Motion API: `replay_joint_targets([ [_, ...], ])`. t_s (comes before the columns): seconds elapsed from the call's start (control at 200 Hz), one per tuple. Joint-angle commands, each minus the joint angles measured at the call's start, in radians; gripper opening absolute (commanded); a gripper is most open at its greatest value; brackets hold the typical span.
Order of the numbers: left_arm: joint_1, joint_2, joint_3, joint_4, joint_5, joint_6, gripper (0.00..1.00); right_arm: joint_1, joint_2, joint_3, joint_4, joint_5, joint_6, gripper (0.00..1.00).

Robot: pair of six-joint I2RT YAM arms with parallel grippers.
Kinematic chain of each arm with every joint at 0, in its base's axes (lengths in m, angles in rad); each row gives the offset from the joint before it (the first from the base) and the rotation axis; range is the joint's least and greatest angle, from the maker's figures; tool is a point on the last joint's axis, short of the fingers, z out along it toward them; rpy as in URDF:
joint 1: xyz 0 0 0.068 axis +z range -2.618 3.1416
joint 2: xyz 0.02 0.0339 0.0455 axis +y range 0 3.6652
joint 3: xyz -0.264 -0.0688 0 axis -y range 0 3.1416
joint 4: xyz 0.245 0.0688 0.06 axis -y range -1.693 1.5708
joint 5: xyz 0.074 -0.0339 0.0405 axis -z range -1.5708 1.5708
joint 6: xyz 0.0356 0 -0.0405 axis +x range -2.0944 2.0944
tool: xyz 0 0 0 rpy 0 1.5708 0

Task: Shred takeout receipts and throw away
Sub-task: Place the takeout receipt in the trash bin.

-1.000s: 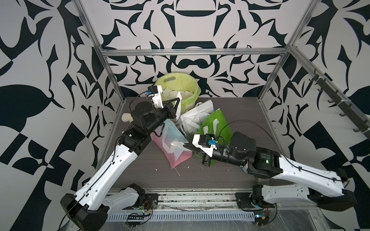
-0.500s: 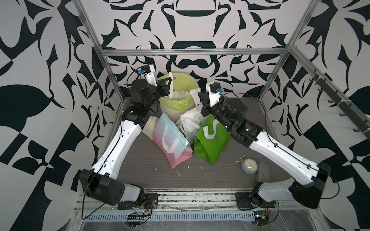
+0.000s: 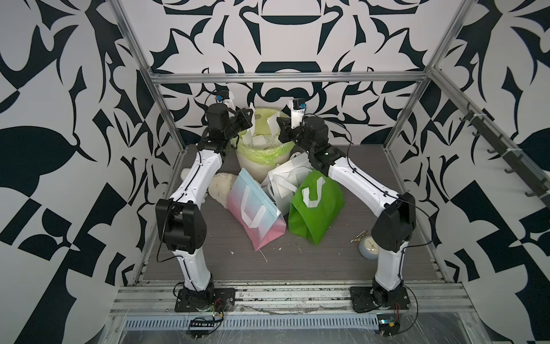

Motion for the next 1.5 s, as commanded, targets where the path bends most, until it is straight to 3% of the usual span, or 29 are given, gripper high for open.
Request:
replay_joint_targets([
  [0.0,0.008,0.036,0.054,-0.02,0.001,0.042,0.0,0.0,0.014,0.089,-0.006,-0.023,0.033,0.0],
  [0.05,0.008,0.048,0.075,-0.045,-0.001,0.053,0.05,-0.002,0.029,0.105,-0.016,-0.023,0.037,0.0],
  [0.115,0.009,0.056,0.093,-0.074,-0.004,0.066,0.24,-0.003,0.041,0.125,-0.036,-0.029,0.035,0.0],
  [0.28,0.008,0.051,0.094,-0.083,0.001,0.069,0.49,-0.004,0.045,0.147,-0.06,-0.035,0.037,0.36],
  [0.36,0.008,0.046,0.094,-0.092,0.004,0.071,0.52,-0.004,0.038,0.147,-0.065,-0.037,0.047,0.42],
  [0.45,0.008,0.038,0.095,-0.104,0.002,0.072,0.5,-0.003,0.022,0.141,-0.076,-0.039,0.053,0.46],
  [0.52,0.008,0.035,0.091,-0.105,0.005,0.082,0.38,-0.004,0.007,0.126,-0.075,-0.04,0.055,0.46],
  [0.575,0.007,0.038,0.096,-0.114,0.008,0.097,0.09,-0.004,-0.004,0.115,-0.073,-0.039,0.061,0.22],
  [0.61,0.007,0.04,0.103,-0.127,0.009,0.111,0.0,-0.003,-0.011,0.109,-0.074,-0.037,0.065,0.11],
  [0.71,0.007,0.058,0.141,-0.19,0.024,0.174,0.01,-0.003,-0.034,0.091,-0.084,-0.039,0.073,0.08],
  [0.755,0.004,0.067,0.166,-0.225,0.043,0.214,0.32,-0.002,-0.046,0.076,-0.083,-0.04,0.076,0.09],
  [0.795,0.0,0.073,0.184,-0.254,0.045,0.254,0.44,-0.003,-0.06,0.06,-0.08,-0.039,0.076,0.1],
  [0.815,-0.003,0.074,0.192,-0.269,0.042,0.279,0.39,-0.002,-0.067,0.052,-0.078,-0.04,0.076,0.1],
  [0.84,-0.008,0.076,0.2,-0.291,0.039,0.319,0.0,-0.003,-0.076,0.042,-0.075,-0.039,0.076,0.1],
  [0.96,-0.058,0.106,0.293,-0.461,-0.033,0.548,0.0,-0.004,-0.128,-0.023,-0.057,-0.043,0.08,0.11],
  [1.0,-0.068,0.12,0.318,-0.49,-0.055,0.571,0.41,-0.004,-0.146,-0.044,-0.048,-0.044,0.08,0.12],
  [1.03,-0.071,0.124,0.327,-0.497,-0.044,0.575,0.49,-0.004,-0.159,-0.061,-0.04,-0.044,0.078,0.12],
  [1.045,-0.07,0.125,0.33,-0.499,-0.026,0.575,0.39,-0.004,-0.164,-0.068,-0.037,-0.044,0.079,0.12],
  [1.065,-0.069,0.125,0.33,-0.497,-0.001,0.574,0.02,-0.002,-0.171,-0.076,-0.034,-0.042,0.078,0.12],
  [1.07,-0.07,0.125,0.331,-0.496,0.003,0.572,0.0,-0.003,-0.172,-0.078,-0.033,-0.043,0.078,0.12],
  [1.185,-0.076,0.127,0.326,-0.464,0.024,0.548,0.0,-0.003,-0.204,-0.113,-0.015,-0.035,0.078,0.13],
  [1.225,-0.076,0.128,0.326,-0.452,-0.009,0.518,0.52,-0.003,-0.208,-0.115,-0.015,-0.033,0.078,0.14],
  [1.265,-0.076,0.13,0.326,-0.442,-0.028,0.501,0.88,-0.004,-0.21,-0.115,-0.015,-0.033,0.081,0.14],
  [1.29,-0.077,0.128,0.324,-0.438,-0.03,0.5,0.96,-0.004,-0.208,-0.112,-0.016,-0.034,0.082,0.14],
  [1.335,-0.076,0.118,0.309,-0.419,-0.026,0.499,0.98,-0.004,-0.208,-0.11,-0.022,-0.036,0.083,0.14],
  [1.385,-0.077,0.105,0.282,-0.391,-0.018,0.501,0.87,-0.004,-0.21,-0.114,-0.026,-0.038,0.084,0.14],
  [1.41,-0.077,0.098,0.269,-0.378,-0.016,0.503,0.7,-0.004,-0.211,-0.118,-0.024,-0.039,0.083,0.14],
  [1.445,-0.076,0.094,0.258,-0.365,-0.017,0.507,0.03,-0.003,-0.213,-0.124,-0.021,-0.037,0.082,0.14],
  [1.495,-0.076,0.09,0.258,-0.374,-0.057,0.492,0.0,-0.004,-0.214,-0.131,-0.019,-0.035,0.086,0.14],
])
